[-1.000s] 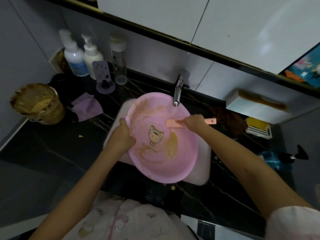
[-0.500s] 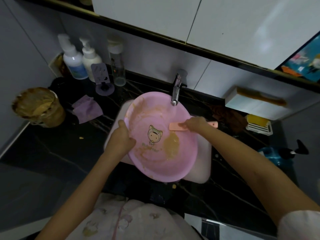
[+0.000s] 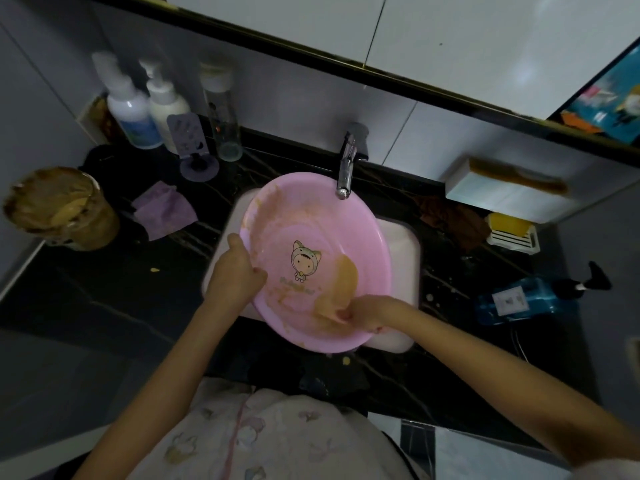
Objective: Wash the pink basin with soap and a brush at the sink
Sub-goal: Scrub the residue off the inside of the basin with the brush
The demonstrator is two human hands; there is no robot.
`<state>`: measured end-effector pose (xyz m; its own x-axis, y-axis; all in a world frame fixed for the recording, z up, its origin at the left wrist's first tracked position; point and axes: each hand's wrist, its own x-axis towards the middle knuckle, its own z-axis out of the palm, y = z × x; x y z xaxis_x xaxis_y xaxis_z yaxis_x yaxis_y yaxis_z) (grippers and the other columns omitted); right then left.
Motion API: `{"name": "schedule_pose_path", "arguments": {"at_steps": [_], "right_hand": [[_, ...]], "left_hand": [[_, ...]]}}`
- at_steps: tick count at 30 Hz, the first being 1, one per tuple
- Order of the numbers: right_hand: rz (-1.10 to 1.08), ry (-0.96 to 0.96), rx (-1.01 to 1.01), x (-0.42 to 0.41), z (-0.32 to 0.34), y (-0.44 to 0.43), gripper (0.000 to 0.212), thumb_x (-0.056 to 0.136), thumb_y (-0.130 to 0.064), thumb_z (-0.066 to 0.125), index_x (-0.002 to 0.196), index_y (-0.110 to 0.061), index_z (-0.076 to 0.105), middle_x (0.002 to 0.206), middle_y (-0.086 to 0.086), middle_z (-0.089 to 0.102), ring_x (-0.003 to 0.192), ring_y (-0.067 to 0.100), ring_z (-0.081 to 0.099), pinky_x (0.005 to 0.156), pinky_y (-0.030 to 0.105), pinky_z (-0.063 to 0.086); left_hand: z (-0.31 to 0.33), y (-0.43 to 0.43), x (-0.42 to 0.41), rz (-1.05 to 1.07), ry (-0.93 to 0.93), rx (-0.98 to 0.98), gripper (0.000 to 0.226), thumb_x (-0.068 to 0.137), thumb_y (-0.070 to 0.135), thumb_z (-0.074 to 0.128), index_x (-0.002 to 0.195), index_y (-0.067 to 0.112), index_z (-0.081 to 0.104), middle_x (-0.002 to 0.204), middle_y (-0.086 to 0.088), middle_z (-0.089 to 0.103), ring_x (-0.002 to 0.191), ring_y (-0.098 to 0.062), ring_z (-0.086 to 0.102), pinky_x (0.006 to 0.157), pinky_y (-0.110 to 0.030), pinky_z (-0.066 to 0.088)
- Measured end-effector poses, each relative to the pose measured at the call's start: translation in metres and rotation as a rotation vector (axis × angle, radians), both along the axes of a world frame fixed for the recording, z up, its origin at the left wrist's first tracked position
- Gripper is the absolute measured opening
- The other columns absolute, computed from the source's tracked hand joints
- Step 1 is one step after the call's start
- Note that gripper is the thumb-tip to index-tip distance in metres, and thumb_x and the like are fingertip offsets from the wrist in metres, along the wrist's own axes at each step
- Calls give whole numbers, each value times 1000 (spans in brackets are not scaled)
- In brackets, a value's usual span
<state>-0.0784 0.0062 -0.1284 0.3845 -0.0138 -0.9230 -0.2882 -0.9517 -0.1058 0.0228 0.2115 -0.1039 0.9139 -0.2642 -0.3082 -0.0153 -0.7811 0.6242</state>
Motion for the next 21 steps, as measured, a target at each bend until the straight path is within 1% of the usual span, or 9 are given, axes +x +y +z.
{"name": "schedule_pose_path", "arguments": {"at_steps": [2,5,7,9,10,12,13,14,21], "right_hand": [[-60,-11,124,-5,0,8,61,92,1,35,148,-21,26,94,6,62,47,9,34,36,17,29],[-256,51,229,0,3,-7,56,93,-3,36,146,-23,33,61,-3,44,41,6,28,33,15,24],[-261,124,146,9,4,-30,46,96,-12,41,141,-19,42,57,-3,41,39,7,25,35,17,22],[-182,65,-36,24,3,-52,41,93,-10,45,133,-15,51,58,-1,47,37,9,32,38,18,28],[-143,-21,-149,33,1,-61,37,92,-11,46,127,-14,56,63,2,53,41,11,43,42,19,35],[-77,-246,-359,48,-1,-75,35,97,-30,43,123,-12,58,94,7,65,80,21,64,69,27,47],[-50,-343,-433,52,-3,-78,40,99,-38,39,126,-15,56,111,8,63,99,25,62,80,30,45],[-27,-426,-466,54,-6,-79,41,100,-39,35,130,-18,53,118,9,60,108,27,58,83,30,43],[38,-487,-468,43,-17,-75,39,100,-33,34,139,-31,41,121,7,56,106,26,58,81,30,43]], "left_hand": [[-1,0,1,2,-1,-2,49,80,4,61,118,-2,32,88,-12,49,71,-27,50,60,-38,46],[-1,0,1,-2,-2,-11,49,81,3,60,119,-2,32,87,-11,47,73,-27,50,61,-36,45],[-2,0,1,-3,10,-17,50,81,3,61,121,-3,32,88,-11,46,74,-27,49,62,-36,43],[-2,1,1,-5,18,-17,51,81,3,61,121,-3,31,90,-12,46,76,-26,48,63,-36,42],[-2,1,1,-6,18,-14,51,81,3,61,122,-3,31,91,-13,47,77,-26,48,64,-36,42],[-2,1,2,-8,17,-10,51,80,4,61,121,-3,31,95,-16,50,79,-28,50,67,-38,45],[-2,0,1,-10,16,-12,51,80,4,61,121,-3,32,98,-18,52,81,-30,52,68,-40,47],[-2,0,1,-10,18,-16,52,80,4,62,121,-3,32,101,-20,53,83,-31,53,69,-40,47],[-2,-1,-1,-3,53,-39,54,82,4,61,125,-4,30,108,-22,53,81,-23,46,67,-34,39]]}}
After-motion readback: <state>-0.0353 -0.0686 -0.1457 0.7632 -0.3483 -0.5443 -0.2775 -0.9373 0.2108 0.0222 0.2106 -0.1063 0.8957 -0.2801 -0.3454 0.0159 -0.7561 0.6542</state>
